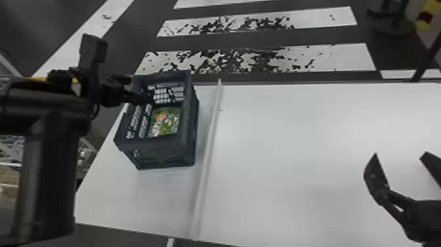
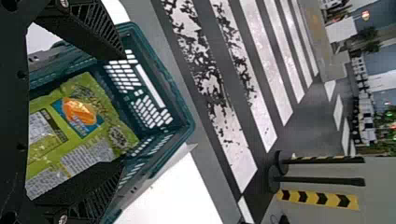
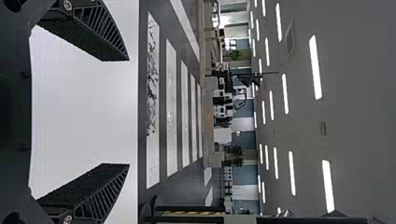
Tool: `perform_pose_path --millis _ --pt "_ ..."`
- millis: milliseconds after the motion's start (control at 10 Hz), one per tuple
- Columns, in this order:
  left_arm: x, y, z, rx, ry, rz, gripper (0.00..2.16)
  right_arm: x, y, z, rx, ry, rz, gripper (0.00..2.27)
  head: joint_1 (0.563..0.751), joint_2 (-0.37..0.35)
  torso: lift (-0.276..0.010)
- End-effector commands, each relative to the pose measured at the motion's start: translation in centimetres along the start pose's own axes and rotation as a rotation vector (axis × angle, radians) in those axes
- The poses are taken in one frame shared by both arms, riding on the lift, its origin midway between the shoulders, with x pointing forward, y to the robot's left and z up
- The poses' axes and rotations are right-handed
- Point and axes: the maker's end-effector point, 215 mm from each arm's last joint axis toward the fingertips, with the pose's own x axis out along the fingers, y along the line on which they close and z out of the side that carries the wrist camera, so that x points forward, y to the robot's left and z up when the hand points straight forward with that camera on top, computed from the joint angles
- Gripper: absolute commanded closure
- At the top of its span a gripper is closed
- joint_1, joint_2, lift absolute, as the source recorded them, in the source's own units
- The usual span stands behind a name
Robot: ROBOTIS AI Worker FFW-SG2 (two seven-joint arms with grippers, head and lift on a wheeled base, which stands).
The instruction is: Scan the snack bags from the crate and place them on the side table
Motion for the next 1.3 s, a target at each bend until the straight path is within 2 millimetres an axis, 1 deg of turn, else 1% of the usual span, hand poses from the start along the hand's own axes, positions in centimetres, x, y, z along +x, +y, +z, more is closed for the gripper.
perform_pose_path --millis 0,100,200,500,600,900,1200 --pt "2.0 -0.6 -1.2 0.043 0.051 -0.025 0.06 0.2 -0.2 -0.3 -0.004 0.01 0.005 0.07 0.695 0.214 -0.094" --pt "3.1 -1.3 -2.0 0.062 0.088 -0.041 0.06 0.2 -0.3 -0.4 -0.004 0.013 0.008 0.07 0.695 0.215 -0.094" --pt "4.1 -2.0 -2.1 0.099 0.096 -0.053 0.05 0.2 -0.3 -0.5 -0.005 0.017 0.01 0.07 0.695 0.204 -0.094" --pt "6.7 -3.1 -2.7 0.183 0.188 -0.085 0.04 0.1 -0.5 -0.6 -0.003 0.019 0.009 0.07 0.695 0.18 -0.094" --pt "7.7 -4.2 -3.5 0.207 0.232 -0.117 0.04 0.0 -0.7 -0.8 0.007 0.021 0.008 0.07 0.695 0.175 -0.094" --pt "9.3 -5.4 -6.4 0.246 0.321 -0.158 0.04 0.0 -0.7 -0.6 0.006 0.016 0.01 0.07 0.695 0.16 -0.094" --pt "10.0 -5.2 -9.2 0.276 0.383 -0.15 0.03 0.0 -0.6 -0.6 0.006 0.016 0.012 0.07 0.695 0.166 -0.094"
